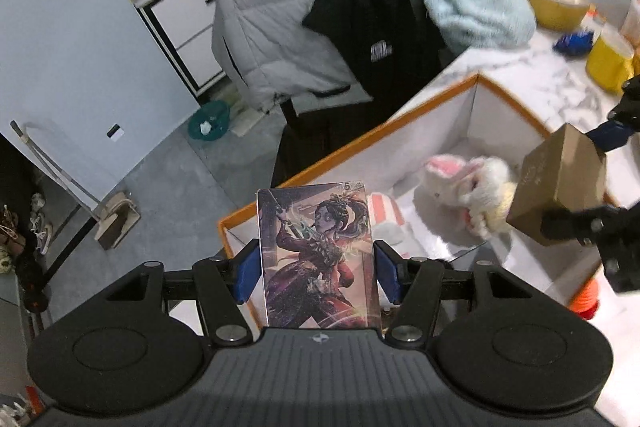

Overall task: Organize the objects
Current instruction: 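Lift and carry the card with left tool while right tool carries the brown box to the orange box, then open left tool to drop the card inside while right tool releases the brown box inside, then withdraw both tools from the orange box toward the remaining table items, then grasp the white lotion tube with left tool while right tool grasps the yellow tape measure, then lift and carry the lotion tube with left tool while right tool carries the tape measure to the orange box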

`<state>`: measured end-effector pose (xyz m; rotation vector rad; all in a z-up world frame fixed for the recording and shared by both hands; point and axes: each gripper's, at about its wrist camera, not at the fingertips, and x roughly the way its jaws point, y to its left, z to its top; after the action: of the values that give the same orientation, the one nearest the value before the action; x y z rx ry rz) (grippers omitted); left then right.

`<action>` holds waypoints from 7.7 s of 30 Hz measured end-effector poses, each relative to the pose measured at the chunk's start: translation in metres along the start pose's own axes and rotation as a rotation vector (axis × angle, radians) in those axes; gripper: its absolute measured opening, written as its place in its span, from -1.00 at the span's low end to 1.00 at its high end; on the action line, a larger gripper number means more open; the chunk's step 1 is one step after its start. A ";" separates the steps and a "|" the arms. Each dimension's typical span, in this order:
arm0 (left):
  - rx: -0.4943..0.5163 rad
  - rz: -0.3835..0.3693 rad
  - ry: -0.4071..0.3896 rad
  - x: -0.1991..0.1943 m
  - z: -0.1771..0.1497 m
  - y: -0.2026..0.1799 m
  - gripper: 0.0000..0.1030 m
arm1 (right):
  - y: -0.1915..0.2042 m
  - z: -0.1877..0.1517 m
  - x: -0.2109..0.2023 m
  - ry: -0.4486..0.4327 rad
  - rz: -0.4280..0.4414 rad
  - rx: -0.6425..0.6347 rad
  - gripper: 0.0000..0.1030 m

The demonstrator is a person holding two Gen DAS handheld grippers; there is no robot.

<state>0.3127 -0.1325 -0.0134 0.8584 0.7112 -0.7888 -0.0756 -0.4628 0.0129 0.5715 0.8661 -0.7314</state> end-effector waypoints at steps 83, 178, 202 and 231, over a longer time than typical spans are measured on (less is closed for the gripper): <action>-0.291 -0.116 -0.065 -0.099 -0.109 -0.001 0.72 | -0.008 -0.130 -0.057 -0.061 -0.014 0.225 0.47; -0.366 -0.160 0.053 -0.079 -0.260 -0.061 -0.36 | 0.082 -0.216 0.044 0.148 0.006 0.161 0.12; -0.368 -0.213 0.006 -0.107 -0.222 -0.079 -0.36 | 0.083 -0.216 -0.011 0.051 0.057 0.264 0.12; -0.374 -0.279 -0.046 -0.016 -0.064 -0.013 -0.36 | -0.003 -0.052 -0.013 -0.197 -0.039 0.283 0.12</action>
<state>0.2794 -0.0789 -0.0357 0.4058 0.9156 -0.8840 -0.1083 -0.4232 -0.0044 0.7215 0.5965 -0.9377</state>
